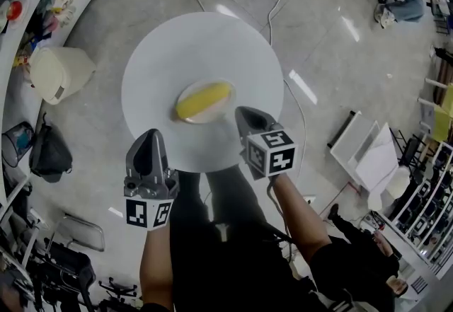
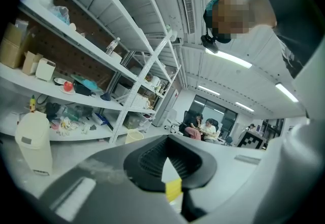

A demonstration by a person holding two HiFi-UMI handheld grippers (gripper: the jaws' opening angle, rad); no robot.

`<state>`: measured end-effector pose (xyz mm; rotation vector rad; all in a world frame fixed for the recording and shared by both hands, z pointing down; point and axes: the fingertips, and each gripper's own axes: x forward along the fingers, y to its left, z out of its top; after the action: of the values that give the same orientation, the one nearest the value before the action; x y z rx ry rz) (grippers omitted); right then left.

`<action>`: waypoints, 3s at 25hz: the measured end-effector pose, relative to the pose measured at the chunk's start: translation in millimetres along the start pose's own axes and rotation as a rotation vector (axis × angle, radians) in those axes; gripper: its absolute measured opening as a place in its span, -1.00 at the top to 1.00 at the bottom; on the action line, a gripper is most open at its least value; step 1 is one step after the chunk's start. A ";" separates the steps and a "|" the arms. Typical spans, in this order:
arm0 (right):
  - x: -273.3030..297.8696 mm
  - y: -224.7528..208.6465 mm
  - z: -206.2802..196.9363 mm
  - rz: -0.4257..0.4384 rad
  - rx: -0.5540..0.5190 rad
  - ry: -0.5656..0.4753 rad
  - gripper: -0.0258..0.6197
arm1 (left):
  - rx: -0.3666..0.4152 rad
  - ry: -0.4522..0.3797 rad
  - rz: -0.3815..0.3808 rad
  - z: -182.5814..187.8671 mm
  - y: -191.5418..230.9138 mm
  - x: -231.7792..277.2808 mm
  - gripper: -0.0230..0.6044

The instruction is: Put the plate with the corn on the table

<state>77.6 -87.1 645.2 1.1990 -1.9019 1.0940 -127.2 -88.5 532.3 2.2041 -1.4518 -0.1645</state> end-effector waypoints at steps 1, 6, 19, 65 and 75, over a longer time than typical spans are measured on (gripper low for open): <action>-3.2 2.6 0.8 -0.001 -0.004 -0.010 0.89 | 0.002 0.001 -0.004 2.3 -2.4 -2.1 0.92; -19.9 20.8 10.4 0.011 -0.004 -0.059 0.89 | 0.016 0.001 -0.028 16.2 -13.2 -11.1 0.92; -93.5 69.1 51.1 0.005 -0.025 -0.249 0.89 | 0.058 -0.039 -0.084 69.7 -44.4 -41.0 0.92; -347.1 123.8 43.6 0.061 -0.046 -0.833 0.89 | 0.203 -0.123 -0.258 137.7 -201.9 -134.3 0.92; -355.7 107.2 33.3 0.099 -0.045 -0.837 0.89 | 0.220 -0.128 -0.247 128.3 -223.9 -131.0 0.92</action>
<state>114.3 49.7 300.1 1.7203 -2.5942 0.6133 -43.3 55.2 295.5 2.5934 -1.3118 -0.2431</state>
